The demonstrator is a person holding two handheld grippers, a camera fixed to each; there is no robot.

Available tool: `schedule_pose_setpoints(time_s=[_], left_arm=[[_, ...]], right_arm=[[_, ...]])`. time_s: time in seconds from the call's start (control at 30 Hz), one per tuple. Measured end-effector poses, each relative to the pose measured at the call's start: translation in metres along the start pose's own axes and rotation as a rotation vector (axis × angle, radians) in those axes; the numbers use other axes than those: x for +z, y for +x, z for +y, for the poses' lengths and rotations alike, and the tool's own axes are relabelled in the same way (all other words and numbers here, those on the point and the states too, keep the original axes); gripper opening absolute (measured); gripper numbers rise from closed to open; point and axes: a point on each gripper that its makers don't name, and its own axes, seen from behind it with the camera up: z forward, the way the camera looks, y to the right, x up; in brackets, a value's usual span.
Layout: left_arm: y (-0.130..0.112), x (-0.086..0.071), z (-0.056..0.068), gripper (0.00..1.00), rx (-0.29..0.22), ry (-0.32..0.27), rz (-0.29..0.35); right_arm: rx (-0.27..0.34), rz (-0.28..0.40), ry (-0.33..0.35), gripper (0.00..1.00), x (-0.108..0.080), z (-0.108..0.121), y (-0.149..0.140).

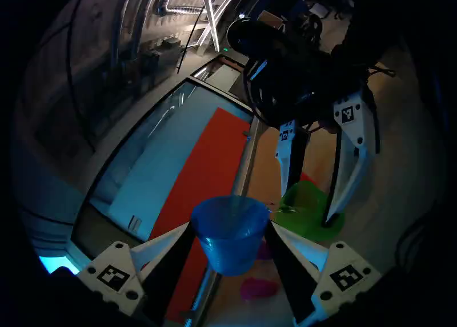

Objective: Pour water

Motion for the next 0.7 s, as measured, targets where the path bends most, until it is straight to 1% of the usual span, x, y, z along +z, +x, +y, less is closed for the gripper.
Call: schedule_pose_setpoints(time_s=[0.3,0.7], left_arm=[[-0.0004,-0.0006,-0.0042,0.85,0.005,0.01,-0.001],[0.0021,0.0005,-0.0083,0.85,0.028,0.012,0.003]], right_arm=[[-0.005,0.001,0.0,0.92,-0.0008,-0.0005,0.0011],[-0.012,0.006,0.008,0.92,-0.0011,-0.0039,0.0039]])
